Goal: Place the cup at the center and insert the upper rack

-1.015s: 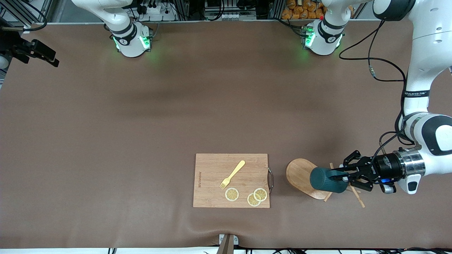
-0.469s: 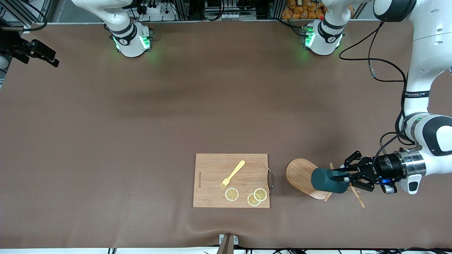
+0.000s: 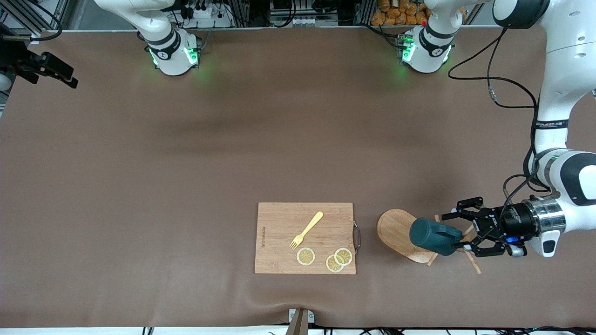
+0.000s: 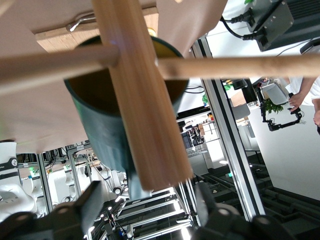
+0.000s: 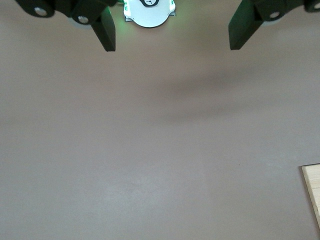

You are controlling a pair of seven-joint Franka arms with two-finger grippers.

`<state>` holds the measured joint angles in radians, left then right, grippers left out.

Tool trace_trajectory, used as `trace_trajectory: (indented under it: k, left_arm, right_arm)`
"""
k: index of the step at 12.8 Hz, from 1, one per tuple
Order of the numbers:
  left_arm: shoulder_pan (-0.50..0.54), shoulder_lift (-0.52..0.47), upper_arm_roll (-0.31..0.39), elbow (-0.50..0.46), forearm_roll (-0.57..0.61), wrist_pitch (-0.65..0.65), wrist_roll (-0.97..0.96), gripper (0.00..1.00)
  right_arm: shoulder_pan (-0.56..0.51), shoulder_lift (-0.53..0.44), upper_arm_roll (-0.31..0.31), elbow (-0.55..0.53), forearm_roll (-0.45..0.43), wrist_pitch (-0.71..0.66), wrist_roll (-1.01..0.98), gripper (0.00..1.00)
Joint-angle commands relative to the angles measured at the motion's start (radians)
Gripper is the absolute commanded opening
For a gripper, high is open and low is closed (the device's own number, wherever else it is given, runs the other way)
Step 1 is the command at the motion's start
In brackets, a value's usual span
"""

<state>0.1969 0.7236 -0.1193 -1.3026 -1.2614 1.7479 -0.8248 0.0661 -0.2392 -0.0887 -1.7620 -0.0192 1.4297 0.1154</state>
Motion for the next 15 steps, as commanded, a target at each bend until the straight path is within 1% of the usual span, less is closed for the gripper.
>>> trace_trajectory:
  k: [1, 2, 8, 10, 12, 15]
  left_arm:
    - [0.016, -0.073, -0.002, -0.006, -0.01, -0.008, -0.028, 1.0]
    - [0.013, -0.099, 0.006, -0.007, 0.002, -0.008, -0.037, 1.0]
    - [0.006, -0.242, -0.006, -0.009, 0.221, -0.008, -0.069, 1.0]
    - [-0.011, -0.286, -0.011, -0.015, 0.291, -0.019, -0.069, 1.0]
    - [-0.022, -0.329, -0.042, -0.018, 0.406, -0.048, -0.068, 1.0]
    - [-0.016, -0.401, -0.114, -0.021, 0.649, -0.08, -0.037, 1.0]
  right_arm:
    - [-0.011, -0.009, 0.01, 0.009, 0.002, -0.014, 0.001, 1.0]
    - [-0.011, -0.009, 0.01, 0.009, 0.002, -0.014, 0.0, 1.0]
    - [-0.014, -0.009, 0.009, 0.009, 0.002, -0.012, -0.008, 1.0]
    - [-0.014, -0.009, 0.009, 0.009, 0.004, -0.011, -0.008, 1.0]
    - [-0.014, -0.009, 0.009, 0.009, 0.002, -0.011, -0.008, 1.0]
    - [-0.014, -0.009, 0.009, 0.009, 0.002, -0.012, -0.008, 1.0]
